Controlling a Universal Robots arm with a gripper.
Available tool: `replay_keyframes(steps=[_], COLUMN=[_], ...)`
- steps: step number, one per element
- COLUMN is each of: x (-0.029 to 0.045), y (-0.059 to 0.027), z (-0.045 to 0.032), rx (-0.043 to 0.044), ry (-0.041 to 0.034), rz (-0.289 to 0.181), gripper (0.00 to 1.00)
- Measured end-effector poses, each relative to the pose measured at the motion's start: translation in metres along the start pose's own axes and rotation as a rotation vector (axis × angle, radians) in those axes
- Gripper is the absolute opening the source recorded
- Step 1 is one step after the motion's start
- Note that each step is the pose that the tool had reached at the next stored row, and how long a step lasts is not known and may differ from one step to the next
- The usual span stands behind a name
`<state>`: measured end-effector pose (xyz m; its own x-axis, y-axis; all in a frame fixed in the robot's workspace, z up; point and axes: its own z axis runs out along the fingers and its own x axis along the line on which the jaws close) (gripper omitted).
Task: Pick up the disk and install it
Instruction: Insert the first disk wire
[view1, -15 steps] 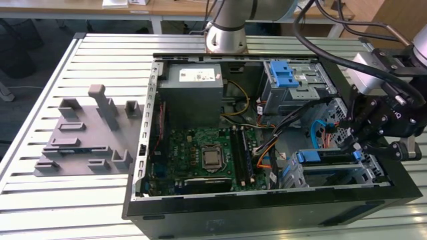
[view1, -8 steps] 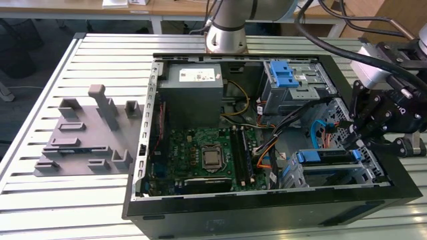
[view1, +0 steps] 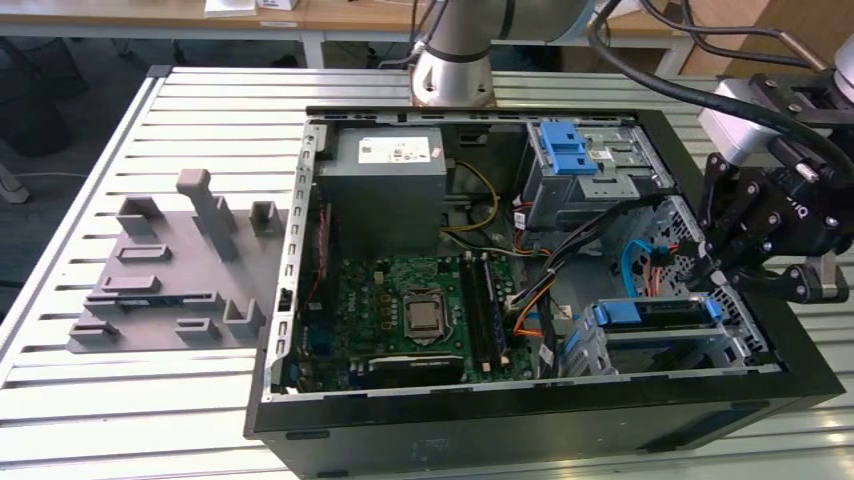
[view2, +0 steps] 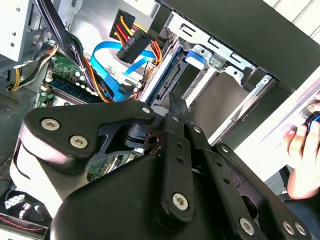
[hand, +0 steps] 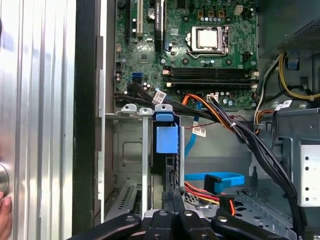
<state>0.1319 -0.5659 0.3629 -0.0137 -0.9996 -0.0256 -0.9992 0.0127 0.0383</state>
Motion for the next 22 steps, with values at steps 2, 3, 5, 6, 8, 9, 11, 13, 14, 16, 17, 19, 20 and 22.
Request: replay_keyframes(steps=[2,3,5,6,8,9,11,13,14,16,17,19,20,22], x=[-0.0024,-0.0037,-0.0063,-0.0076,-0.0098,-0.0107,-0.0120,-0.0131,-0.0138,-0.0148,-0.0155,-0.0177,-0.0190,-0.0205], y=[-0.0007,-0.0011,-0.0021,-0.0029,-0.0051,-0.0067,-0.0104,-0.0135,-0.0149,-0.0166,-0.0170,-0.0171,-0.0171,-0.0172], z=[0.0001,0.0001,0.0001,0.0001,0.0001,0.0001,0.0000,-0.0002,-0.0002,-0.0003,-0.0003,-0.0002,-0.0002,-0.0001], rx=[0.0001,0.0001,0.0002,0.0002,0.0003,0.0002,0.0003,0.0002,0.0002,0.0002,0.0002,0.0002,0.0003,0.0006], ry=[-0.0002,-0.0003,-0.0003,-0.0004,-0.0004,-0.0004,-0.0004,-0.0004,-0.0005,-0.0004,-0.0004,-0.0004,-0.0005,-0.0010], rz=[0.004,0.005,0.008,0.008,0.009,0.009,0.009,0.009,0.009,0.009,0.009,0.010,0.013,0.024], gripper=[0.11,0.11,0.11,0.11,0.11,0.11,0.11,0.11,0.11,0.11,0.11,0.11,0.11,0.11])
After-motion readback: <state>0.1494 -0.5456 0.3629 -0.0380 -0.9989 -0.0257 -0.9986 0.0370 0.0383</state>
